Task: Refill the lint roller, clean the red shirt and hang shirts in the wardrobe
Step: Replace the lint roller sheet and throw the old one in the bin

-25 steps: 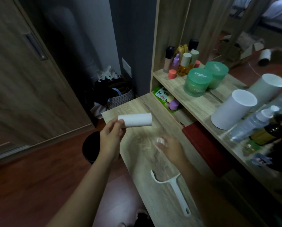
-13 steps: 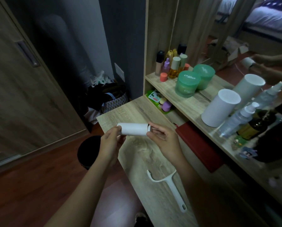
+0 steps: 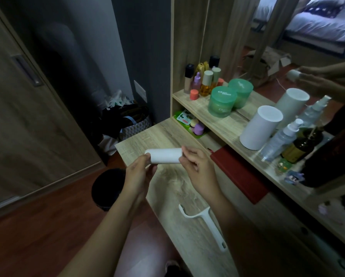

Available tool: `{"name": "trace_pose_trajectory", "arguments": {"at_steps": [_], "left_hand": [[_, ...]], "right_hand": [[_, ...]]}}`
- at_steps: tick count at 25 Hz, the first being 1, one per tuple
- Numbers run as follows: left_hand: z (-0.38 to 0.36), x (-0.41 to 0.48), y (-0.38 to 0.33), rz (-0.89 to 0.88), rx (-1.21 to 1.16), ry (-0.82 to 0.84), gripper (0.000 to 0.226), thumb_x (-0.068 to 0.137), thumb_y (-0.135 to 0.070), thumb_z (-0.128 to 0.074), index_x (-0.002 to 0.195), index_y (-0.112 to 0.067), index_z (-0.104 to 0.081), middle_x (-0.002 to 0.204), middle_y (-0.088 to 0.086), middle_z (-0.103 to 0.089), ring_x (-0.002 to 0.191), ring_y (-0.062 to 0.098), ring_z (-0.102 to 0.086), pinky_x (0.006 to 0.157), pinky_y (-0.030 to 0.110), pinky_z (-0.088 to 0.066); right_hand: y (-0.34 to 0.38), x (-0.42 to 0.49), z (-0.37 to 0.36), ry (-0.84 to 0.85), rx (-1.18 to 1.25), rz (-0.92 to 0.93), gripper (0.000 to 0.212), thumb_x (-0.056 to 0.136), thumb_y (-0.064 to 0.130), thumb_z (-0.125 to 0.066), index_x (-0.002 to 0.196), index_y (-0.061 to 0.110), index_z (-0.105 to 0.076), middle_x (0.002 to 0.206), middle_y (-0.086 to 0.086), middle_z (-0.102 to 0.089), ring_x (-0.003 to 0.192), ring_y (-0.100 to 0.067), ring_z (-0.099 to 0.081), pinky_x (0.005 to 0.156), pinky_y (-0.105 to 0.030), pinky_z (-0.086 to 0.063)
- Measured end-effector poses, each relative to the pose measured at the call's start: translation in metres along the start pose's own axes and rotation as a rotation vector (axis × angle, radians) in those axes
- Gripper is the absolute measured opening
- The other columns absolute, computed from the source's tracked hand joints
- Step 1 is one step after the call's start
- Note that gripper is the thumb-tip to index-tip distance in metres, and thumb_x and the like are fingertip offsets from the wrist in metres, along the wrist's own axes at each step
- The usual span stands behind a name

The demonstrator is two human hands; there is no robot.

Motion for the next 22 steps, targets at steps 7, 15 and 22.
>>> {"name": "trace_pose_trajectory", "arguments": {"at_steps": [7,15,22], "left_hand": [[-0.004,-0.001,0.017,0.076,-0.114,-0.010,0.019,0.093,-0.015,-0.044,0.107,-0.006,-0.054,0.104,0.008,-0.053,0.090,0.015,-0.058,0.079,0.027,-0.051],[-0.017,0.001,0.042,0.294,-0.325,-0.028,0.014,0.087,-0.016,-0.059,0.093,-0.004,-0.054,0.102,0.012,-0.055,0.104,0.022,-0.059,0.069,0.027,-0.059],[-0.014,0.001,0.067,0.402,-0.360,-0.048,0.014,0.084,-0.014,-0.060,0.092,-0.004,-0.055,0.110,0.015,-0.053,0.116,0.025,-0.056,0.081,0.032,-0.056]], "right_hand": [[-0.003,-0.005,-0.007,-0.037,0.153,-0.081,0.044,0.086,0.017,-0.064,0.127,0.028,-0.052,0.110,0.004,-0.055,0.106,-0.008,-0.055,0.094,-0.026,-0.048],[-0.004,-0.012,0.002,-0.073,0.217,-0.091,0.044,0.085,0.020,-0.065,0.127,0.025,-0.051,0.126,0.012,-0.055,0.121,-0.002,-0.050,0.106,-0.028,-0.038],[-0.130,-0.089,0.034,-0.081,-0.583,-0.762,0.063,0.079,0.037,-0.064,0.130,0.009,-0.040,0.135,-0.016,-0.041,0.124,-0.031,-0.039,0.095,-0.037,-0.038]]}}
Point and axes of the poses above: each hand's wrist, its own x-axis towards the middle knuckle, its own z-axis out of the back of the hand, y = z × x, the point moved 9 cm from there along x, towards the middle knuckle
